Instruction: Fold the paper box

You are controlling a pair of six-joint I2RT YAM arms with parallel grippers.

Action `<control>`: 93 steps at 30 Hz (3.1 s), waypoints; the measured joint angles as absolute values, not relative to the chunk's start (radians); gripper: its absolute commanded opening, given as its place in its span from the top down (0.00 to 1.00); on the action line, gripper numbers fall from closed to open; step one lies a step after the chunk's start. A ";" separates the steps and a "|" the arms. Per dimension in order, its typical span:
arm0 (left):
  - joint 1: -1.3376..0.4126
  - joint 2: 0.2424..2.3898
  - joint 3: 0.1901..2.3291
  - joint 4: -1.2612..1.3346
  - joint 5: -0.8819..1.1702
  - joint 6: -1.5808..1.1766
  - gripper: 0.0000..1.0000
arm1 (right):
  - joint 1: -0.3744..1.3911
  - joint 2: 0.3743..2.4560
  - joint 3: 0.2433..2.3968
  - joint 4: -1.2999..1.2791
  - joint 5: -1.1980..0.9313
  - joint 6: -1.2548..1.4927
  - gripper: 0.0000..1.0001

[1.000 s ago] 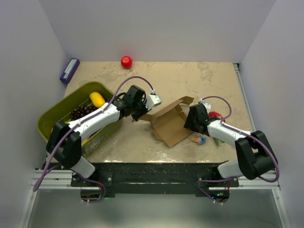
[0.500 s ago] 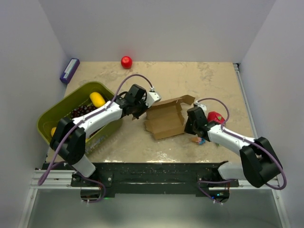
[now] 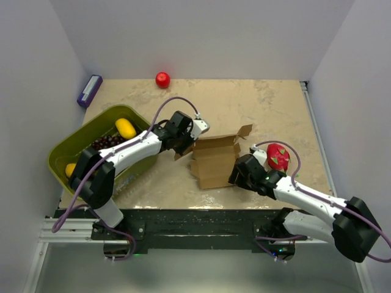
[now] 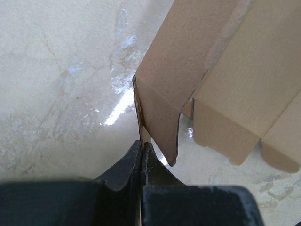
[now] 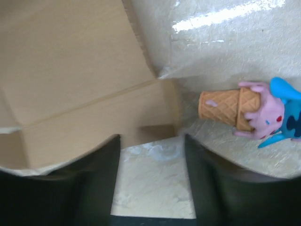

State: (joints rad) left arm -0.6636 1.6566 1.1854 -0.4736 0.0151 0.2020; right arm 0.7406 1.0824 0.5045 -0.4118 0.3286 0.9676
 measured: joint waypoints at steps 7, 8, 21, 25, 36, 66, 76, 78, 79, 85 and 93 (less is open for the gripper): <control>-0.705 1.659 1.171 -0.467 0.013 0.212 1.00 | 0.753 0.996 0.666 -0.521 0.374 0.978 0.19; -0.705 1.659 1.169 -0.464 0.012 0.215 1.00 | 0.754 0.992 0.686 -0.513 0.375 0.977 0.17; -0.705 1.659 1.147 -0.432 0.011 0.257 1.00 | 0.664 0.997 0.709 -0.207 0.345 1.131 0.08; -0.705 1.659 1.147 -0.431 0.011 0.259 1.00 | 0.541 1.035 0.680 -0.048 0.290 1.235 0.12; -0.706 1.659 1.142 -0.425 -0.001 0.273 1.00 | 0.503 1.228 0.597 0.187 0.242 1.410 0.23; -0.736 1.597 1.128 -0.407 -0.113 0.243 0.25 | 0.496 1.356 0.584 0.244 0.323 1.575 1.00; -0.932 1.159 1.021 -0.235 -0.351 0.107 0.35 | 0.496 1.358 0.610 0.189 0.324 1.591 1.00; -0.966 1.141 0.988 -0.191 -0.325 0.033 0.38 | 0.496 1.356 0.610 0.185 0.325 1.594 1.00; -0.978 1.142 0.962 -0.168 -0.313 -0.009 0.40 | 0.496 1.354 0.610 0.183 0.325 1.594 1.00; -1.003 1.282 0.806 -0.105 -0.210 -0.201 0.46 | 0.496 1.345 0.610 0.168 0.328 1.598 1.00; -1.003 1.321 0.655 0.048 -0.132 -0.334 0.51 | 0.497 1.308 0.607 0.115 0.350 1.599 1.00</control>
